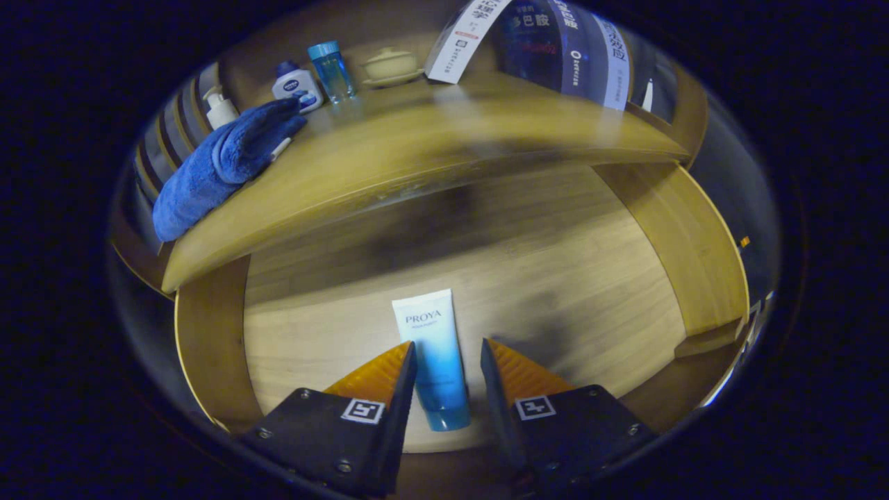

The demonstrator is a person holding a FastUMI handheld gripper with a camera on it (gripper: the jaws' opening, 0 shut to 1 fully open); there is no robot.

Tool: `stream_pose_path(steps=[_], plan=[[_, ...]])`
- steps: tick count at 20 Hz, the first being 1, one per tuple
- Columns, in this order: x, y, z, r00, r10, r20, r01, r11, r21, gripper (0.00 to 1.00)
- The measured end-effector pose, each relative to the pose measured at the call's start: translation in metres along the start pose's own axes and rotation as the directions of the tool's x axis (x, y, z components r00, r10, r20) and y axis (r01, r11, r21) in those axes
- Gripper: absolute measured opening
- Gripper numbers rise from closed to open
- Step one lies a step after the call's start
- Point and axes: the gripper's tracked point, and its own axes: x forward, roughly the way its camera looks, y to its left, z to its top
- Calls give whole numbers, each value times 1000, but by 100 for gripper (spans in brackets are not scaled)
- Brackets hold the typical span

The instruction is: Pull open the drawer, take out the items inside it, and place them on the countertop above the cabinet.

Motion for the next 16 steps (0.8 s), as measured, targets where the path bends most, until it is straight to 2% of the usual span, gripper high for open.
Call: stream_pose_path(steps=[2,3,9,12,14,15,16], plan=[[5,9,-6,999,30,-22,-30,1000,-5,54],[8,9,-12,998,22,-54,-23,1000,-12,54],[3,0,-8,997,-20,-74,22,1000,14,54],[10,1,-10,996,-19,-88,22,999,35,40],[15,2,-11,998,-22,-61,24,999,28,40],[8,0,-9,998,-24,-60,26,999,26,32],[7,0,-10,998,-30,-58,31,999,19,32]])
